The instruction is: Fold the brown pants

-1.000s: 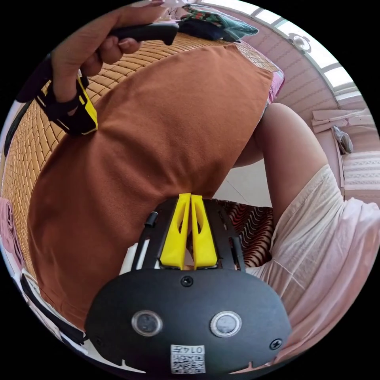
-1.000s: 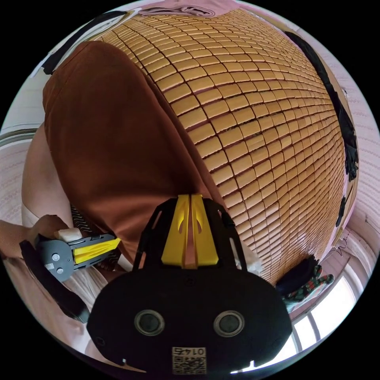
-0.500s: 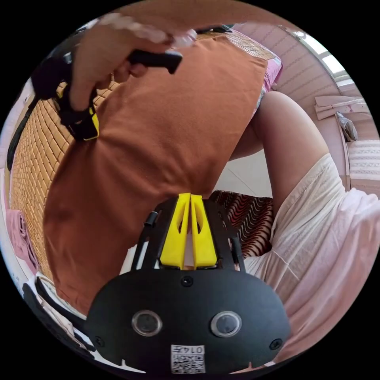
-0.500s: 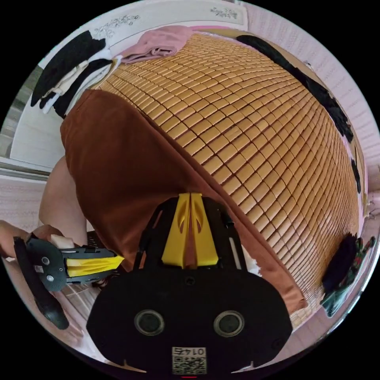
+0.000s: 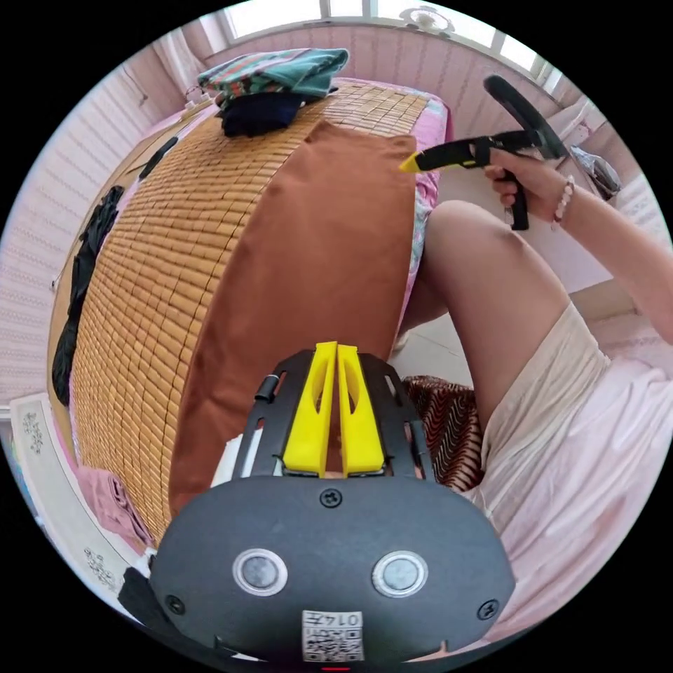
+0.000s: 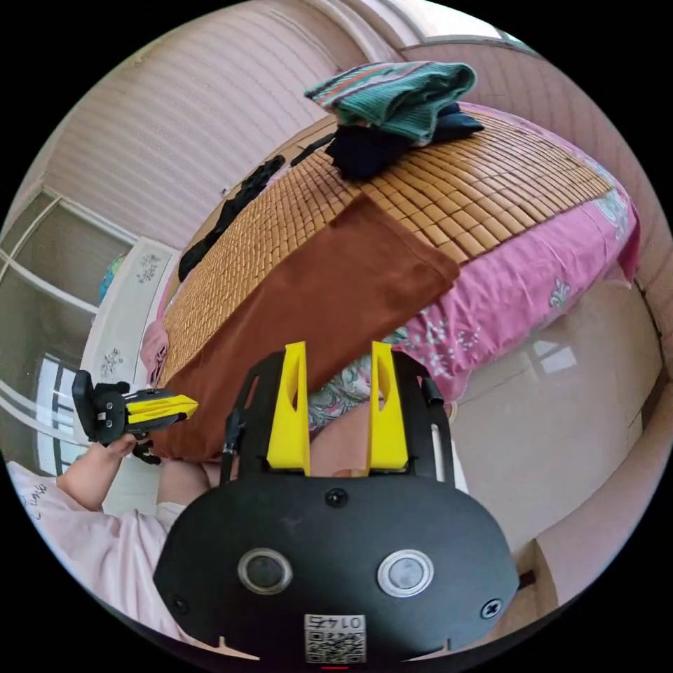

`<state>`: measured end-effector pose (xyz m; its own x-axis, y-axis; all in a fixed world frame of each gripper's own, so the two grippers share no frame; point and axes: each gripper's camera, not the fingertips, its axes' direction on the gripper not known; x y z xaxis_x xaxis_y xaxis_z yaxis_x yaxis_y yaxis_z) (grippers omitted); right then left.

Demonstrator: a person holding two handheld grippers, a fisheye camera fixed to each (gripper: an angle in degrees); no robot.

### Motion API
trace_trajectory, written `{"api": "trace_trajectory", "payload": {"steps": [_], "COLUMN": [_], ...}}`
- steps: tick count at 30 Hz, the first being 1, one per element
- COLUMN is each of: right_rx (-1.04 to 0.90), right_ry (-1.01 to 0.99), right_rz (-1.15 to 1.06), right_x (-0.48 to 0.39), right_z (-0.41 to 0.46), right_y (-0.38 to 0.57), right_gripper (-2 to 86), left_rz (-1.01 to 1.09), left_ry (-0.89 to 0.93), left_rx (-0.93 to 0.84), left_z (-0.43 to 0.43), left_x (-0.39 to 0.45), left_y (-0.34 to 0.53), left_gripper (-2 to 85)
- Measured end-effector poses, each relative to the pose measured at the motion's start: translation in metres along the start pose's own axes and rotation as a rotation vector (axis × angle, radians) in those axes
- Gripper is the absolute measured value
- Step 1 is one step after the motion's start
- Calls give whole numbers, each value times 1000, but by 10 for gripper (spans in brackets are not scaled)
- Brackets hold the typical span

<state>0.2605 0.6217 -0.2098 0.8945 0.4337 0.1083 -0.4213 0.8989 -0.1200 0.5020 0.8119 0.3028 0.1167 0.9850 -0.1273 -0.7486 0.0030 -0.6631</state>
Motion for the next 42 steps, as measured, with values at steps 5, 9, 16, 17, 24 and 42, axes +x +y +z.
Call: {"api": "trace_trajectory", "payload": {"steps": [5, 9, 16, 17, 24, 42], "right_rx": [121, 200, 159, 159, 168, 659], "right_ry": [-15, -53, -45, 1, -82, -446], "right_rz": [194, 227, 147, 134, 69, -49], "right_x": [97, 133, 165, 166, 184, 165], "right_z": [-41, -59, -66, -70, -98, -272], "right_y": [-1, -14, -54, -55, -52, -9], "right_gripper": [145, 153, 125, 100, 47, 34], "left_rz": [-9, 16, -9, -9, -63, -102], "left_ry": [30, 38, 52, 51, 61, 179], "left_rx": [71, 124, 63, 57, -77, 247], "left_z": [10, 16, 52, 54, 97, -91], "left_x": [-11, -28, -62, -65, -91, -117], "left_y": [-67, -123, -210, -218, -269, -247], "left_gripper": [4, 62, 110, 112, 113, 34]}}
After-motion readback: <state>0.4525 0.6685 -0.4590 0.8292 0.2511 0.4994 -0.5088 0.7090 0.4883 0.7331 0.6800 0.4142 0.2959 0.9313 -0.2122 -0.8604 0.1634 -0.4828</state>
